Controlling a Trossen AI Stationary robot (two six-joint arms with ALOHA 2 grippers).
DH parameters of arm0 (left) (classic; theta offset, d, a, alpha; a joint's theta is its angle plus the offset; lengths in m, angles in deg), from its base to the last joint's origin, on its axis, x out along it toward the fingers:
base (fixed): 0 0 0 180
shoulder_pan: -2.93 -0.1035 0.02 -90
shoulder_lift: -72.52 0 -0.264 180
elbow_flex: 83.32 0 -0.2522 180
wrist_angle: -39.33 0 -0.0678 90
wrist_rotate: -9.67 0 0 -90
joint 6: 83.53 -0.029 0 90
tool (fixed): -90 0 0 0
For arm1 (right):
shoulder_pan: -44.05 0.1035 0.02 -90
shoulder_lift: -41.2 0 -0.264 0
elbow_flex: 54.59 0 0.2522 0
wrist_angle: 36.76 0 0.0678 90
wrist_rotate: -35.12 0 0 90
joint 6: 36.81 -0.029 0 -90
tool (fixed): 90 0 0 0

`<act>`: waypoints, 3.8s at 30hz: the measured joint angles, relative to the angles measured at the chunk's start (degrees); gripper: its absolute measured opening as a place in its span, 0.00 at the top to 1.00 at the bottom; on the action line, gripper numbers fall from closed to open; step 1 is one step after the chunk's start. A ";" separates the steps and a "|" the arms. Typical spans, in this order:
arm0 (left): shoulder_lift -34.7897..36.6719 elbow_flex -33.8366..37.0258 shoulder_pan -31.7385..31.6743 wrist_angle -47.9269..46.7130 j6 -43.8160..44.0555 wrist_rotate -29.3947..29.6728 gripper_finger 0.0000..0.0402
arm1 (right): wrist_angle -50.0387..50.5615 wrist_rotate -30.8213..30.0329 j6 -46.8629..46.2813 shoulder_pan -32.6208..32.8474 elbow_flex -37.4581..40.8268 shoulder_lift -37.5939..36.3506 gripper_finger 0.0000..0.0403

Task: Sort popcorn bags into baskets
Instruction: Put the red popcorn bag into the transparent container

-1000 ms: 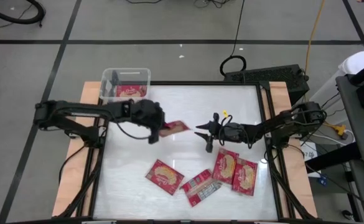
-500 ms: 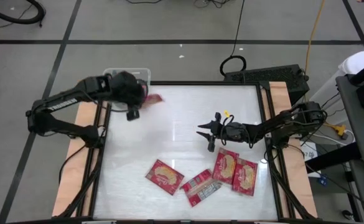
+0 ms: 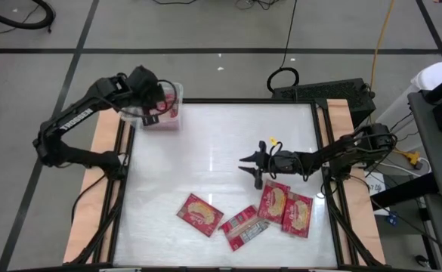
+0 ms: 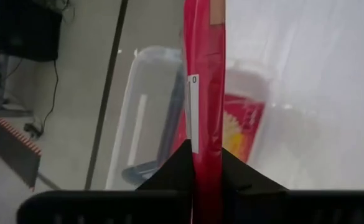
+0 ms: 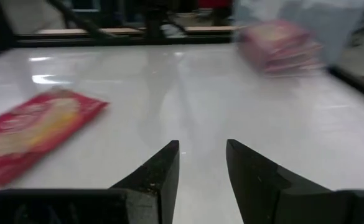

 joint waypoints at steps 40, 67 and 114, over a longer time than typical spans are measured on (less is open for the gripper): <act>-15.78 0.09 -11.36 -8.46 -5.25 -6.07 0.92 | 0.76 1.73 -0.40 1.12 -0.02 0.02 0.68; -13.49 1.02 -2.27 -1.73 26.22 1.17 0.81 | 2.68 1.72 -1.66 1.12 -0.02 0.04 0.68; 0.45 47.36 49.19 84.98 39.16 -2.80 0.89 | 87.30 22.19 8.19 6.04 -36.18 0.04 0.49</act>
